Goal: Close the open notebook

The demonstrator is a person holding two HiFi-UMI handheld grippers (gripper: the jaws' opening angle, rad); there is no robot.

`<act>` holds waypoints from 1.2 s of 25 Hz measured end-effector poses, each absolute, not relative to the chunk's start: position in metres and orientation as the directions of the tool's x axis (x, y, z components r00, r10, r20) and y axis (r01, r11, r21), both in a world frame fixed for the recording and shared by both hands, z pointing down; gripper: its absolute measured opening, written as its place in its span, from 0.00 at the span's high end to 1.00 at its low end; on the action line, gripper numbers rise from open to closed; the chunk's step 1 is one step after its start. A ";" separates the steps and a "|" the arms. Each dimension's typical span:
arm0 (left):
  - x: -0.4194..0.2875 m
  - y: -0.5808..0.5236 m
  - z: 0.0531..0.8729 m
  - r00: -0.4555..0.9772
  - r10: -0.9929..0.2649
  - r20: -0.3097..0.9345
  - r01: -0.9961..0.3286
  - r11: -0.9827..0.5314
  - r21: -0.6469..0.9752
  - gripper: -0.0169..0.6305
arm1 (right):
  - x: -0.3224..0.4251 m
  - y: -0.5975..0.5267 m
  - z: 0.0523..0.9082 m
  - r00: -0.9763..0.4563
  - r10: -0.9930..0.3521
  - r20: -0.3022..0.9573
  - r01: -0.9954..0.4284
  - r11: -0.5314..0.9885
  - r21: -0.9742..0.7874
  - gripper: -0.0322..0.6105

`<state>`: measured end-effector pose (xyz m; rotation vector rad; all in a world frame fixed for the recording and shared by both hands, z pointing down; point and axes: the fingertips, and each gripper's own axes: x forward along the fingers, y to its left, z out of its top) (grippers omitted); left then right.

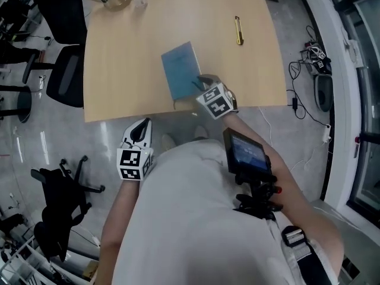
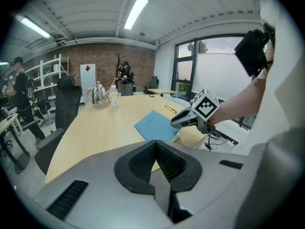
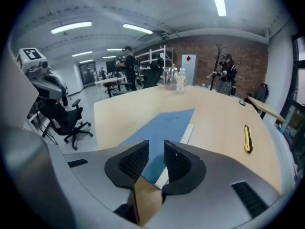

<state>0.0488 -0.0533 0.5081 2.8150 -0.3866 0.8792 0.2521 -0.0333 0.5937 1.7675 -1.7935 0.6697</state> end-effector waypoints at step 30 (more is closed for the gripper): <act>0.063 -0.034 0.507 0.760 -0.247 0.601 -0.353 -0.934 0.063 0.96 | 0.263 -0.028 0.658 -0.078 -0.684 0.725 -0.984 -0.062 -0.164 0.83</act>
